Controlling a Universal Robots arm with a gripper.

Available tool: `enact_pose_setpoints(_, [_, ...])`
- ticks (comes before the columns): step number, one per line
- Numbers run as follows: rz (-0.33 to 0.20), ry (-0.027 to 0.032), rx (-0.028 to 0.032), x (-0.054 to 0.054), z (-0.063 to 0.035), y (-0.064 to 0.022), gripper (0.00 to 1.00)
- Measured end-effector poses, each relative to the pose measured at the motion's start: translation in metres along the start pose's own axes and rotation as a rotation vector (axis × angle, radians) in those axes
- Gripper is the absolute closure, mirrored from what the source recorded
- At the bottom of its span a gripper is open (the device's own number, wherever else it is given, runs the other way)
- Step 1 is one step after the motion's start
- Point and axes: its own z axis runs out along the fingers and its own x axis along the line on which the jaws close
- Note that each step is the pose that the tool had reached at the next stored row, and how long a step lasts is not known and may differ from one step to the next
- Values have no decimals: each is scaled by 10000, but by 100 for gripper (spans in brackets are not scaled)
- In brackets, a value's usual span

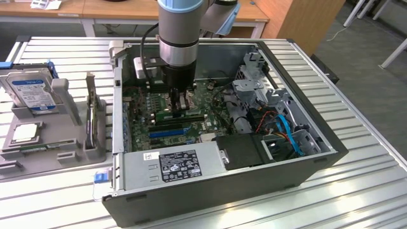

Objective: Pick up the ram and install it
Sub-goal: 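Insert the ram into the slot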

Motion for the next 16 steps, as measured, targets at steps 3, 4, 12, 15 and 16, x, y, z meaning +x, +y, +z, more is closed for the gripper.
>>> enact_pose_setpoints(3, [0,-2,2,-1,3,11,87])
enact_pose_setpoints(4, [-1,-1,1,-1,2,12,87])
enact_pose_setpoints(12, [-1,5,-2,0,20,13,87])
enact_pose_setpoints(15, [-1,2,-1,-1,23,13,87])
enact_pose_setpoints(16, [-1,1,-1,-1,24,13,87])
